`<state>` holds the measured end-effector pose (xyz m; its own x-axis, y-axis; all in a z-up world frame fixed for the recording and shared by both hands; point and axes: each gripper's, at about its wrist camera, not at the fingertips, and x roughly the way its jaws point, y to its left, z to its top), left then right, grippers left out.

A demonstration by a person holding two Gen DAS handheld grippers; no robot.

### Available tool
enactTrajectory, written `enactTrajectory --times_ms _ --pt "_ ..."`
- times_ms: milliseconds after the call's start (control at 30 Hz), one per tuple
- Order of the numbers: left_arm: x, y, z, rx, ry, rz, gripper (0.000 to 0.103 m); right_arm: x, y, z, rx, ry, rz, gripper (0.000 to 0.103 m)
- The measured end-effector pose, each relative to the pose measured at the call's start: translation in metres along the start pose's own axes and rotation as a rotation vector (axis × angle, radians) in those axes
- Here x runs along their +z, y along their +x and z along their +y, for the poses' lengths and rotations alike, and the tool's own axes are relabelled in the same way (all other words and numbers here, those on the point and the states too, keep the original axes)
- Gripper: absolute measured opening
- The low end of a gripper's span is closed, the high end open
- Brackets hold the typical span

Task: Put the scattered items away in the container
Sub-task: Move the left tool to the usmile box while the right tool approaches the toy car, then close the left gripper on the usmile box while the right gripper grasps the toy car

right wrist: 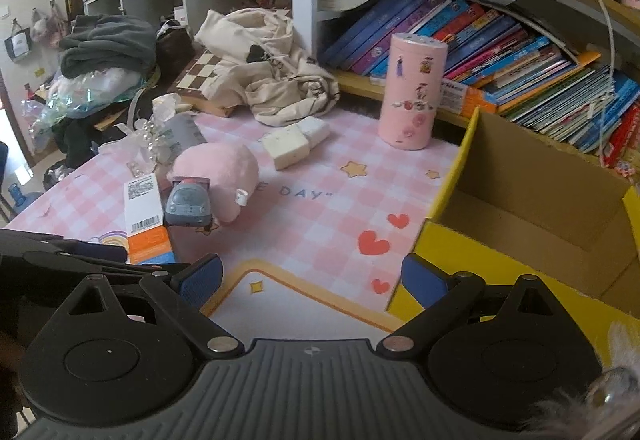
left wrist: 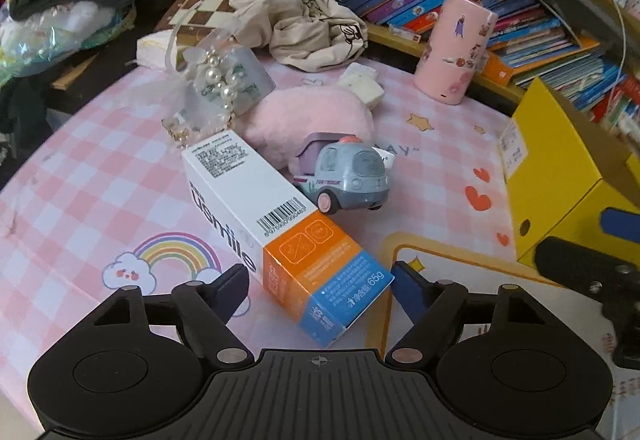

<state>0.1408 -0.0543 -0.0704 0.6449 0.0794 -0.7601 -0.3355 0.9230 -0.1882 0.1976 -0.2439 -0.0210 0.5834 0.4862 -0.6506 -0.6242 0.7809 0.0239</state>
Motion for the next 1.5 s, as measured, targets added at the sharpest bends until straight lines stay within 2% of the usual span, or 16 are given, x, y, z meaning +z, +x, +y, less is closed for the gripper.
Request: enactTrajectory --times_ms 133,200,300,467,533,667,867,1033,1233,1500 --pt "-0.002 -0.008 0.007 0.001 0.02 0.003 0.069 0.003 0.009 0.009 0.047 0.01 0.013 0.098" --pt "-0.003 -0.012 0.013 0.006 0.022 0.005 0.061 0.004 0.014 0.015 0.075 0.016 0.021 0.098" --pt "-0.004 -0.02 0.023 0.032 0.023 0.006 0.055 0.006 0.024 0.024 0.109 0.028 0.042 0.097" --pt "-0.004 -0.029 0.042 0.074 0.015 0.013 0.052 0.007 0.042 0.039 0.145 0.045 0.095 0.087" --pt "-0.004 -0.033 0.048 0.086 0.017 0.018 0.051 0.008 0.049 0.046 0.159 0.051 0.121 0.076" --pt "-0.004 -0.038 0.059 0.099 0.032 0.022 0.041 0.01 0.065 0.059 0.184 0.058 0.171 0.065" --pt "-0.003 -0.04 0.074 0.121 0.041 0.044 0.042 0.013 0.091 0.077 0.16 0.064 0.212 0.065" --pt "0.001 -0.032 0.074 0.109 0.091 0.057 0.043 0.017 0.113 0.083 0.107 0.067 0.251 0.056" --pt "0.012 -0.013 0.076 0.11 0.112 0.064 0.046 0.015 0.121 0.092 0.089 0.023 0.272 0.048" --pt "0.021 0.008 0.078 0.107 0.142 0.075 0.046 0.014 0.12 0.101 0.07 -0.027 0.277 0.044"
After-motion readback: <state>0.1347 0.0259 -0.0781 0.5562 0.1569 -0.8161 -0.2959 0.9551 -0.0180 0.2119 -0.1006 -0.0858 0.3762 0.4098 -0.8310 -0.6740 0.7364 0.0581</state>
